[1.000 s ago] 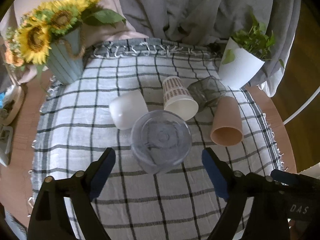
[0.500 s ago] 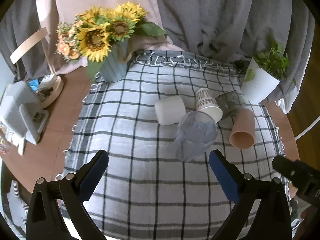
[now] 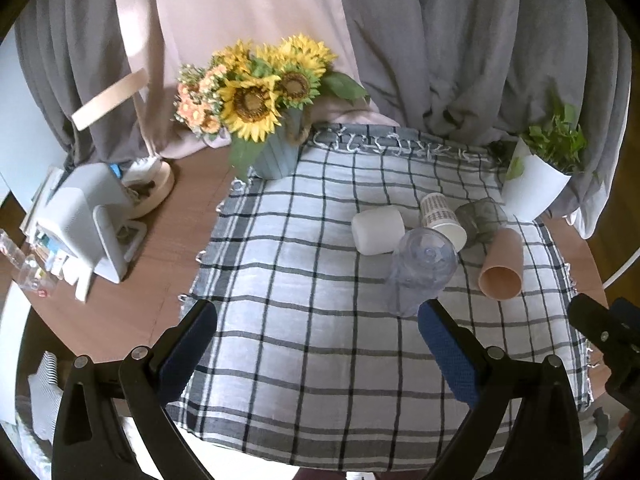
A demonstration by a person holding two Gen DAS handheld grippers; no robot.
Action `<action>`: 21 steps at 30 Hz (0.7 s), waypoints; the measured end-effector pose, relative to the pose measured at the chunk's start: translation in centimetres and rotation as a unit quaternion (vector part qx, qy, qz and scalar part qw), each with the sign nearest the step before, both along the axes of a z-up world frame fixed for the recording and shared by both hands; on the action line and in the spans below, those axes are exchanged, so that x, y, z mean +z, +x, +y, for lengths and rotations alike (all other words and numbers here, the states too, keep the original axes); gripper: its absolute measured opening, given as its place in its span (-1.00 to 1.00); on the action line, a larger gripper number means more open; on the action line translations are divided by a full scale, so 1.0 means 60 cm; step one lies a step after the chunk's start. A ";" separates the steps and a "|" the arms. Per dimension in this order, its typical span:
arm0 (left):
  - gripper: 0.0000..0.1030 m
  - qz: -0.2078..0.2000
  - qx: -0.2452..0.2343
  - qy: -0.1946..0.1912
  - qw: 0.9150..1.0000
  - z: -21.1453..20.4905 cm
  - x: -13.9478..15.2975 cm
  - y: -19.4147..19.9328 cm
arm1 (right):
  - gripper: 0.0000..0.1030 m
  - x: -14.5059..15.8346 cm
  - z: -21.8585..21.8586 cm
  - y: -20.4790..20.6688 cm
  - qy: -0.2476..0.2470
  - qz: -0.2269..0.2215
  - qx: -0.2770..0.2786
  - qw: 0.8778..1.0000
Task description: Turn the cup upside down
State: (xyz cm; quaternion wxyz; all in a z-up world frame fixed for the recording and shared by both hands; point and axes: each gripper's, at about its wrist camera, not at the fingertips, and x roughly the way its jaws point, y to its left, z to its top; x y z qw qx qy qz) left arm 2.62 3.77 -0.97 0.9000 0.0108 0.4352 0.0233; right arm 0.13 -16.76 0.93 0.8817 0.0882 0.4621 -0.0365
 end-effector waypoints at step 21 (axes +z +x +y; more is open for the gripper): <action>0.99 -0.025 -0.031 -0.005 0.999 -0.006 0.027 -0.035 | 0.89 0.041 0.002 -0.060 -0.028 -0.055 -0.033 0.998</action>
